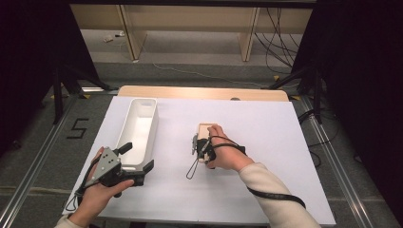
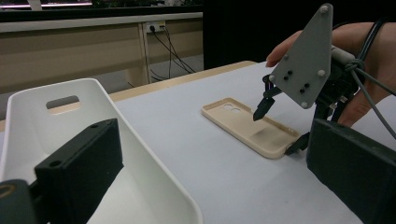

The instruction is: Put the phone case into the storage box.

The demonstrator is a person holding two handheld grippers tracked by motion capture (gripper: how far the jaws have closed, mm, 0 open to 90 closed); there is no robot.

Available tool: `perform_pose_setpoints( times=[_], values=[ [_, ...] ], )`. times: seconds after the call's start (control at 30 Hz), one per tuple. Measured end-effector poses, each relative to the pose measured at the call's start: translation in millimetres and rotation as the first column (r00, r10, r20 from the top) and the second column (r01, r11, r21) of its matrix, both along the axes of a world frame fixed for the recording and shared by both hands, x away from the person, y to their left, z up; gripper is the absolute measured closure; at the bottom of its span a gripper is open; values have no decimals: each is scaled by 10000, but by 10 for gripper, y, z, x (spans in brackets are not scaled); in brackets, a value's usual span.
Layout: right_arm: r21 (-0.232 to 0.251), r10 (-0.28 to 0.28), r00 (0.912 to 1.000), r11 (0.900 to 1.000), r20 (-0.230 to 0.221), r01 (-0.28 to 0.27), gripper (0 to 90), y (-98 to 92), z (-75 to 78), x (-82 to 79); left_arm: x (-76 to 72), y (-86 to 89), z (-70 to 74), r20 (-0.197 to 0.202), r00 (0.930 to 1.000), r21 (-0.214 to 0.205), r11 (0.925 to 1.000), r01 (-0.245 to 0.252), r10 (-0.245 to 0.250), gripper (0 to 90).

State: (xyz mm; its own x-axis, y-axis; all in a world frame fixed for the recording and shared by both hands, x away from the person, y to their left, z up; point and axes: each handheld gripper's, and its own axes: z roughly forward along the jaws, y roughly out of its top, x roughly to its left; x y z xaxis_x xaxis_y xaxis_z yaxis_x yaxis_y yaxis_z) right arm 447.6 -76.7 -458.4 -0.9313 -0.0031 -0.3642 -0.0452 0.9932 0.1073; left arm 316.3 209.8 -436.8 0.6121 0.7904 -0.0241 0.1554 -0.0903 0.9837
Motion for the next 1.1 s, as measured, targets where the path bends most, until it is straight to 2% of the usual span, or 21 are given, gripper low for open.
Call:
perform_pose_setpoints(
  times=[0.03, 0.07, 0.17, 0.27, 0.37, 0.4, 0.43, 0.47, 0.5, 0.53, 0.6, 0.67, 0.73, 0.77, 0.83, 0.9, 0.93, 0.97, 1.03, 1.07, 1.1],
  values=[
    [-15, 8, 10000, 10000, -37, -8, 299, 2, 1, -2, -1, -1, 0, 1, 10000, -3, 10000, 3, -3, 35],
    [-3, -292, 9993, 9996, -223, 292, 314, 9, 3, -27, 0, -1, 0, 4, 10000, -4, 10000, 8, -8, 35],
    [-204, 173, 9998, 9996, -93, -174, 346, 16, 7, -7, -2, -3, -2, -7, 10000, -19, 10000, 46, -46, 38],
    [-256, -37, 9992, 9997, -410, 27, 360, 30, 14, -26, 2, -2, 0, 39, 10000, 50, 9999, 90, -90, 40],
    [-340, 112, 9995, 9993, -286, -122, 392, 34, 14, -28, 1, -3, -3, -4, 10000, -16, 10000, 62, -62, 40],
    [-335, 350, 9988, 9988, -345, -362, 415, 34, 11, -17, 0, -3, -2, -9, 10000, -16, 10000, 51, -51, 41],
    [-341, 258, 9988, 9990, -428, -272, 425, 36, 12, -27, 0, -3, -2, -3, 10000, -24, 10000, 47, -47, 40],
    [-465, -133, 9989, 9989, -456, 112, 431, 43, 18, -60, -1, -4, -2, -4, 10000, -26, 10000, 54, -54, 41],
    [-508, -219, 9984, 9985, -526, 193, 438, 45, 20, -65, 0, -4, -2, 0, 10000, -12, 10000, 76, -76, 42],
    [-384, 22, 9987, 9993, -506, -41, 442, 48, 16, -51, 2, -2, -1, 37, 9999, 42, 9999, 100, -100, 43],
    [-535, -332, 9968, 9981, -732, 294, 473, 51, 23, -76, 2, -3, -1, 42, 9999, 45, 9999, 108, -108, 44],
    [-451, 202, 9979, 9987, -614, -229, 507, 50, 15, -50, 0, -5, -1, 7, 10000, -26, 10000, 81, -81, 44],
    [-491, 86, 9980, 9987, -633, -117, 532, 60, 19, -74, -1, -4, -2, 1, 10000, -26, 10000, 72, -72, 46],
    [-522, 204, 9977, 9984, -639, -238, 546, 60, 19, -67, 0, -4, -2, -4, 10000, -27, 10000, 86, -86, 47],
    [-663, -91, 9969, 9978, -785, 39, 589, 67, 22, -106, 0, -5, -4, -11, 10000, -7, 10000, 95, -95, 48],
    [-702, -148, 9960, 9975, -886, 86, 608, 68, 23, -114, 1, -5, -3, -8, 9999, -14, 9999, 103, -103, 48],
    [-747, -109, 9947, 9972, -1022, 32, 621, 72, 26, -116, 0, -5, -3, -12, 10000, -21, 10000, 91, -91, 48],
    [-669, 284, 9967, 9972, -754, -335, 632, 70, 16, -102, 1, -4, -3, -12, 10000, -25, 10000, 92, -92, 48],
    [-686, 255, 9956, 9971, -897, -317, 662, 80, 22, -113, 3, -1, -4, -1, 9999, 18, 9999, 106, -106, 49],
    [-643, 497, 9954, 9964, -820, -550, 676, 77, 10, -105, 2, -3, -5, -21, 9999, -12, 9999, 116, -116, 49],
    [-732, 292, 9963, 9967, -813, -352, 686, 78, 11, -125, 2, -4, -5, -18, 9999, 2, 9999, 124, -124, 49]
  ],
)
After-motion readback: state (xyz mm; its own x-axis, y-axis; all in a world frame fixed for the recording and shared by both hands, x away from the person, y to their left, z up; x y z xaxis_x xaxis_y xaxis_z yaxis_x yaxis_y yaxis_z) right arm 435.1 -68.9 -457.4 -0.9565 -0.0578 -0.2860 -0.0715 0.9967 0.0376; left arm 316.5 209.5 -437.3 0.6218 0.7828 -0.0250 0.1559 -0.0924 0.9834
